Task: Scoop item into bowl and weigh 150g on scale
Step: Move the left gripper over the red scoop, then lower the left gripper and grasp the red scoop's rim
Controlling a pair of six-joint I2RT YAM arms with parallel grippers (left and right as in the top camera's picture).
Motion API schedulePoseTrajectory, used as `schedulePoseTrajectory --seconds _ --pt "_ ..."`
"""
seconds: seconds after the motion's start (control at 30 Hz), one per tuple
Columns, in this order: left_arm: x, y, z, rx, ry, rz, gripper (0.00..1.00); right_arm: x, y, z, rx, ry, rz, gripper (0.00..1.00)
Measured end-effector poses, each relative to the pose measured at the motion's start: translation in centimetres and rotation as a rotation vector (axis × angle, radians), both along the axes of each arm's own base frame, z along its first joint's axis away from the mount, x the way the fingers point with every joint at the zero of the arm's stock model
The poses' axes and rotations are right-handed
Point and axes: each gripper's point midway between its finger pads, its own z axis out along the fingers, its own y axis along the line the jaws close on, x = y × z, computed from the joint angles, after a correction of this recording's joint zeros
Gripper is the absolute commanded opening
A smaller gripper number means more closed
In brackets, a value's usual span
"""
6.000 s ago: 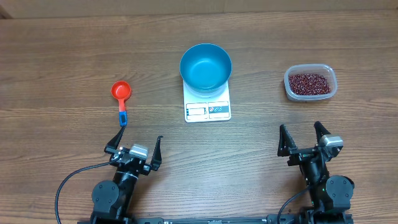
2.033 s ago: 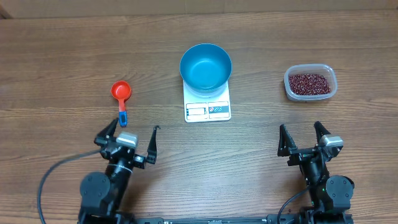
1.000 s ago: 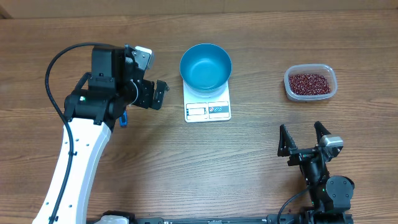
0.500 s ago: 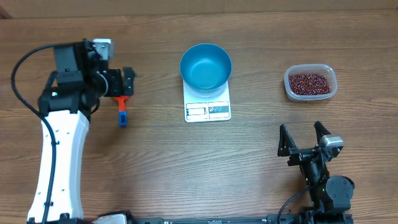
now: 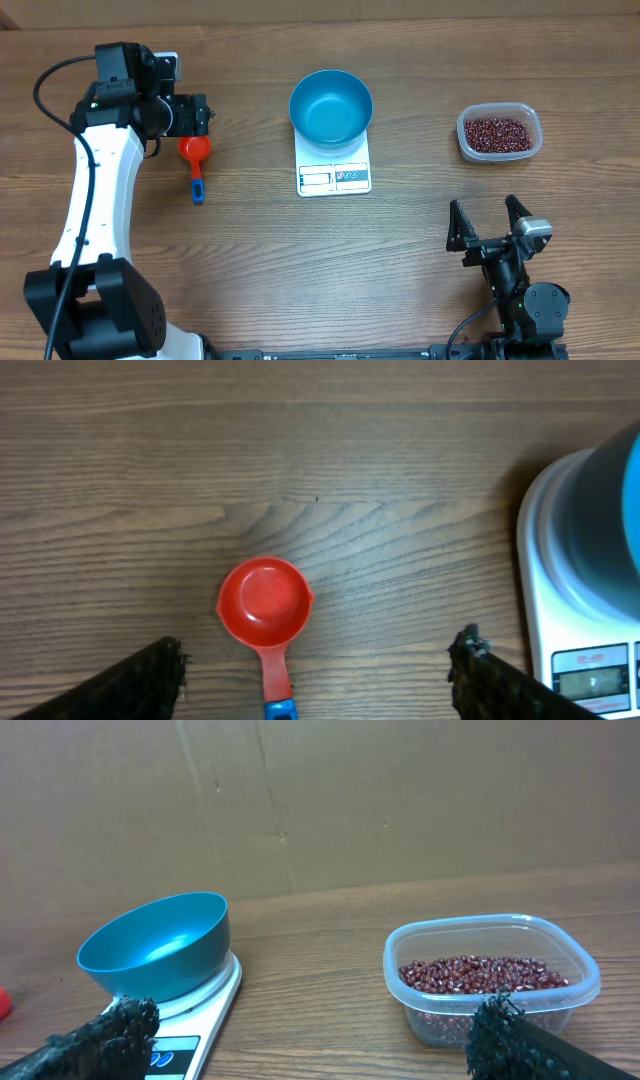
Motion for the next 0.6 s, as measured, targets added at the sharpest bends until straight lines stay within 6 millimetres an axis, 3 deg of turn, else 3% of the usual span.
schedulePoseTrajectory --seconds 0.17,0.23,0.3,0.5,0.6 --pt "0.0 1.6 -2.3 0.007 0.056 0.009 0.76 0.0 0.0 0.0 0.0 0.001 0.0 1.0" --pt "-0.6 3.8 -4.4 0.003 0.118 0.045 0.72 0.0 0.0 0.0 0.0 0.0 0.0 1.0" --pt "-1.3 4.7 -6.1 0.006 0.176 0.04 0.68 0.0 0.0 0.0 0.0 0.001 0.0 1.0" --pt "-1.1 4.8 -9.5 0.011 0.237 -0.001 0.56 0.0 0.0 0.0 0.0 0.0 0.0 1.0" --pt "-1.0 4.9 -10.4 0.013 0.255 -0.005 0.55 0.0 0.0 0.0 0.0 0.0 0.0 1.0"
